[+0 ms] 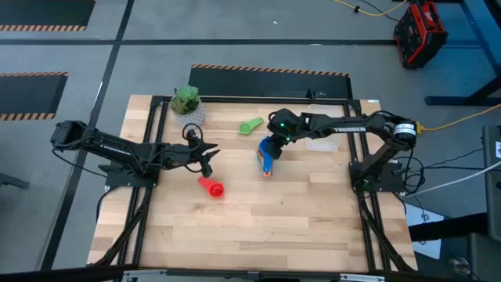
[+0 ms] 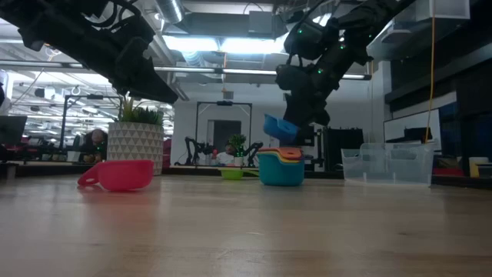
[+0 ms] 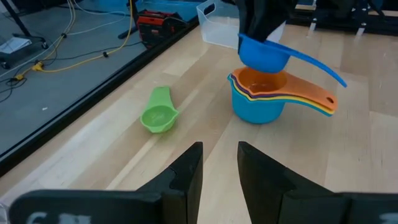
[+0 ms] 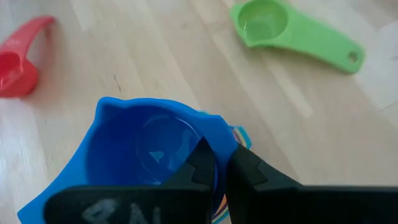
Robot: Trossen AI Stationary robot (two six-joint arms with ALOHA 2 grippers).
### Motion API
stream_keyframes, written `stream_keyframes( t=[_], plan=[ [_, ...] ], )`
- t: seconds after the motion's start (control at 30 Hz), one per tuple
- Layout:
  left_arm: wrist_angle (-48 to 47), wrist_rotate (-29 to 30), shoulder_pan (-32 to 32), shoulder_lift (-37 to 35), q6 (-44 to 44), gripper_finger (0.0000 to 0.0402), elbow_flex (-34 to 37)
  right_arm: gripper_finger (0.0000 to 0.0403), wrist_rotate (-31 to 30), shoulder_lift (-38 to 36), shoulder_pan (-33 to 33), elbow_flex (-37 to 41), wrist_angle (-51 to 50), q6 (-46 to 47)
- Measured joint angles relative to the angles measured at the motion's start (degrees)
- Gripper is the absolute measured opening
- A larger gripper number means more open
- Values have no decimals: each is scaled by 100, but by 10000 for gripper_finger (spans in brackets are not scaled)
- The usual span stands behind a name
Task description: Nest measuring cups in basket
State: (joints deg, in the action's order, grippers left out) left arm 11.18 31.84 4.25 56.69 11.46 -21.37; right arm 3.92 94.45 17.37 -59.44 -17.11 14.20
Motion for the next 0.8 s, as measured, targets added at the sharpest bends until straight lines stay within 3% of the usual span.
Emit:
stream_keyframes(
  t=[0.13, 0.8],
  plan=[
    [0, 1, 0, 0, -3, 94, 0, 22, 217, 196, 0, 0, -1, -99],
    [0, 6, 0, 2, -4, 94, 0, 24, 175, 296, 9, 0, -57, -128]
  ],
)
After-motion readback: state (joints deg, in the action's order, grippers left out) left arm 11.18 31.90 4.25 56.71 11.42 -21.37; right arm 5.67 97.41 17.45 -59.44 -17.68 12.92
